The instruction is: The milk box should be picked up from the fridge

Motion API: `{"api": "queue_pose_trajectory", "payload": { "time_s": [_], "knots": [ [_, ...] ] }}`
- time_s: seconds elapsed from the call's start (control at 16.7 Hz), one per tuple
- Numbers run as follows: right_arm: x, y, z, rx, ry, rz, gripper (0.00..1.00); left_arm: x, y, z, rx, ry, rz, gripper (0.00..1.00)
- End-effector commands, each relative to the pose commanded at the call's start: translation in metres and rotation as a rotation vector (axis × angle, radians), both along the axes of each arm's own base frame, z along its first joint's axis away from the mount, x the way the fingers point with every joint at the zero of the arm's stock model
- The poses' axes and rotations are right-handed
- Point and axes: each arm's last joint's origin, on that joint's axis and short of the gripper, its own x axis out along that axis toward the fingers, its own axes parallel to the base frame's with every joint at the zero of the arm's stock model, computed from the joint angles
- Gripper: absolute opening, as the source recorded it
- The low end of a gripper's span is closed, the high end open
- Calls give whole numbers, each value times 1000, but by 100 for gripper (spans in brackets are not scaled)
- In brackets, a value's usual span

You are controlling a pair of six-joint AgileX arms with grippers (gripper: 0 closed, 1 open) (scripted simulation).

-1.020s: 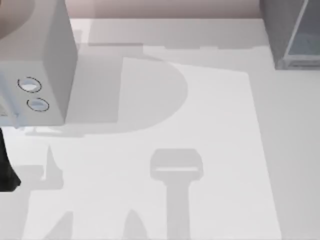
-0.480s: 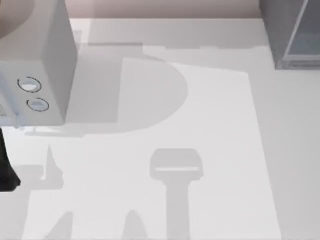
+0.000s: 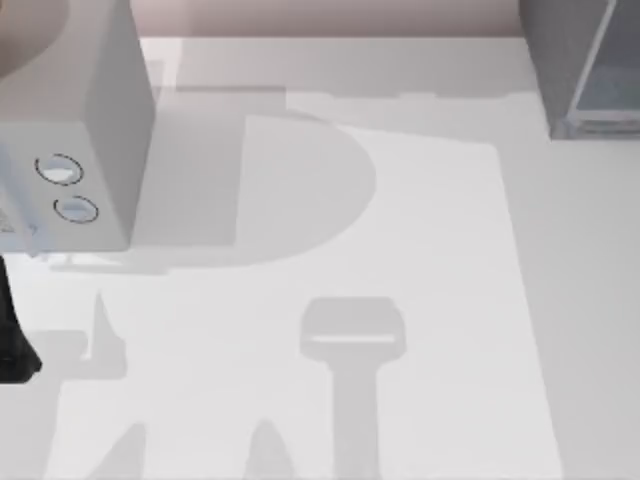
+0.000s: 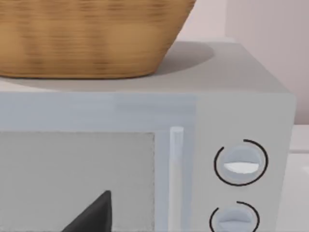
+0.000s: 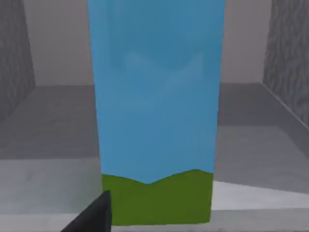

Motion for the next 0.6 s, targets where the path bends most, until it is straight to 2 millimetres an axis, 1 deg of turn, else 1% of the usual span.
{"api": "queue_pose_trajectory", "payload": {
  "time_s": [0.18,0.3,0.42,0.6],
  "knots": [
    [45,7,5,-6,-10,17,100,0,0,0,0,0,0,100],
    [68,15,9,-9,-14,27,100,0,0,0,0,0,0,100],
    [80,20,11,-11,-13,28,100,0,0,0,0,0,0,100],
    [83,21,11,-11,-12,27,100,0,0,0,0,0,0,100]
  ]
}}
